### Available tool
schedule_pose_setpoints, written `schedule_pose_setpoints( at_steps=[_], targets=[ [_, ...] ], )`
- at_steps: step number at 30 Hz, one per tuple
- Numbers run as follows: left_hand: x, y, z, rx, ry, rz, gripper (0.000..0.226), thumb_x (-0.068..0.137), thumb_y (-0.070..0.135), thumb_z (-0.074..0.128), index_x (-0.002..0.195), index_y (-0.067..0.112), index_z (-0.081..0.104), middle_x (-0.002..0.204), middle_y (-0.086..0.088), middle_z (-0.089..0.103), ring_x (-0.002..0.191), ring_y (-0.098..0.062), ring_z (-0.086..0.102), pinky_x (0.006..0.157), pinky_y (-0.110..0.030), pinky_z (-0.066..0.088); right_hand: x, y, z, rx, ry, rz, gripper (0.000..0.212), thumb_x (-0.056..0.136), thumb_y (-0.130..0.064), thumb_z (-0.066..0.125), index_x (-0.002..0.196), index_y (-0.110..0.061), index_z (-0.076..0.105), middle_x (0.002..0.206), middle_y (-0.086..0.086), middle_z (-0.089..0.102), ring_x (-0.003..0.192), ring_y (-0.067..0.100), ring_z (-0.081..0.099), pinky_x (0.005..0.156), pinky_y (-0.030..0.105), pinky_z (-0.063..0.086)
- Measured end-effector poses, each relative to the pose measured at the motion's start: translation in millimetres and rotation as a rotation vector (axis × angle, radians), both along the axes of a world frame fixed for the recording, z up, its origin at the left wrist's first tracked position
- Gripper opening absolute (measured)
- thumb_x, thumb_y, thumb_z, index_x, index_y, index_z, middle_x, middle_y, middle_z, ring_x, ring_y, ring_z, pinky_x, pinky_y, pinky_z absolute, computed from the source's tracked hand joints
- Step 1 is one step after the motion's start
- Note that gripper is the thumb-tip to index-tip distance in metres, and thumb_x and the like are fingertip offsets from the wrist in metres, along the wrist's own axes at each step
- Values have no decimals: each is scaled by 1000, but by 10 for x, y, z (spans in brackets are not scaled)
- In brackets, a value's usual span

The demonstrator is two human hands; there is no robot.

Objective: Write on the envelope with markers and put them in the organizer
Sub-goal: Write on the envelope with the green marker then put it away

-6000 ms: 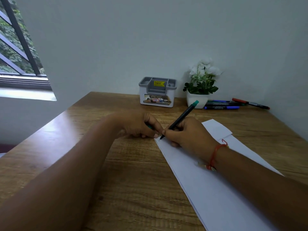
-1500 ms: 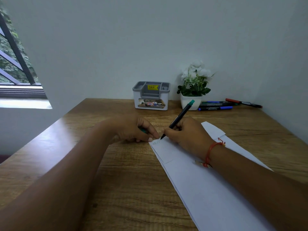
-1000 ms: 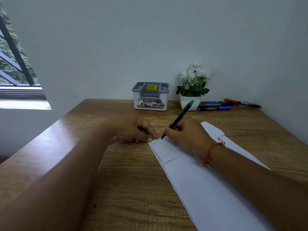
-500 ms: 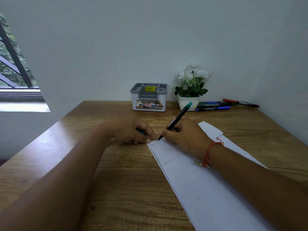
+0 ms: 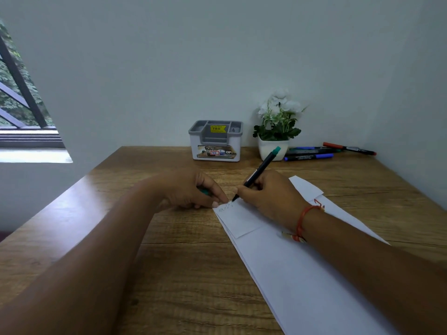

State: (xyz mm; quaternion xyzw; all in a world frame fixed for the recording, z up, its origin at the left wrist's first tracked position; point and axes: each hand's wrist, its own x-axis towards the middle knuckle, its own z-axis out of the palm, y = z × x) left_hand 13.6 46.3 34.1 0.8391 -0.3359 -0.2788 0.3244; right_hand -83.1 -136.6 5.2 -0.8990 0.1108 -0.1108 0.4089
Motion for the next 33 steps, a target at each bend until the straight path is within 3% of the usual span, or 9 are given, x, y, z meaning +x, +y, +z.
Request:
schedule_pose_setpoints(
  at_steps=[3,6,12,15,19,21,25,28,33],
  targets=[
    [4,5,-9,-12,2,0,19,86,9,70,100,21,77,101,-19,70,59,-5,49,56,-21,39,1,-9,20,17,17,-9,14,89,-31,69,83,-18,70,70,-8,62,66,5,56,57,21,37],
    [21,6,-14,-4,-6,-10,19,87,10,70,99,23,78,105,-24,67,60,-7,48,56,-23,38,-1,-17,25,16,5,-7,12,89,-28,68,79,-21,66,71,-9,60,67,5,55,57,21,37],
    [26,0,-19,3,3,-3,19,87,11,70,99,23,78,85,-7,66,57,-5,47,53,-20,37,1,-34,-15,2,-39,-28,13,93,-31,66,88,-19,68,68,-8,61,49,3,57,46,14,40],
    [27,-7,-12,5,-4,0,19,87,12,71,99,24,77,88,-12,67,58,-7,47,54,-21,38,-7,-46,-4,22,-27,-34,13,93,-29,65,86,-18,67,67,-8,62,39,-2,56,41,10,38],
    [27,-2,-14,-7,5,12,18,86,12,72,99,22,78,101,-23,68,59,-7,49,53,-21,39,-20,-90,25,260,-30,-80,15,93,-27,67,90,-12,69,73,-4,66,42,2,58,43,14,43],
    [30,1,-18,-34,16,46,15,84,15,74,97,21,78,93,-22,67,59,-7,49,52,-20,39,-38,-89,37,408,-56,-77,11,94,-23,68,93,-13,69,79,0,66,55,5,61,45,14,46],
    [51,-23,-18,-300,122,273,23,88,30,69,104,14,73,90,-7,66,58,-7,47,50,-19,38,-76,-75,80,517,-180,-40,5,93,-17,70,89,-17,66,81,5,67,74,10,62,51,16,50],
    [43,-65,14,-561,333,426,31,96,33,58,112,8,68,90,-4,64,60,-7,47,44,-16,37,-113,-76,129,537,-223,-15,2,93,-15,69,92,-16,68,88,8,70,80,10,66,55,17,53],
    [-10,-127,68,-863,582,469,32,96,-5,36,112,-1,63,107,-15,63,82,-15,62,66,-19,55,-125,-56,214,695,-202,-8,17,100,-17,54,98,-14,71,84,5,73,80,12,69,68,30,59]
  ],
)
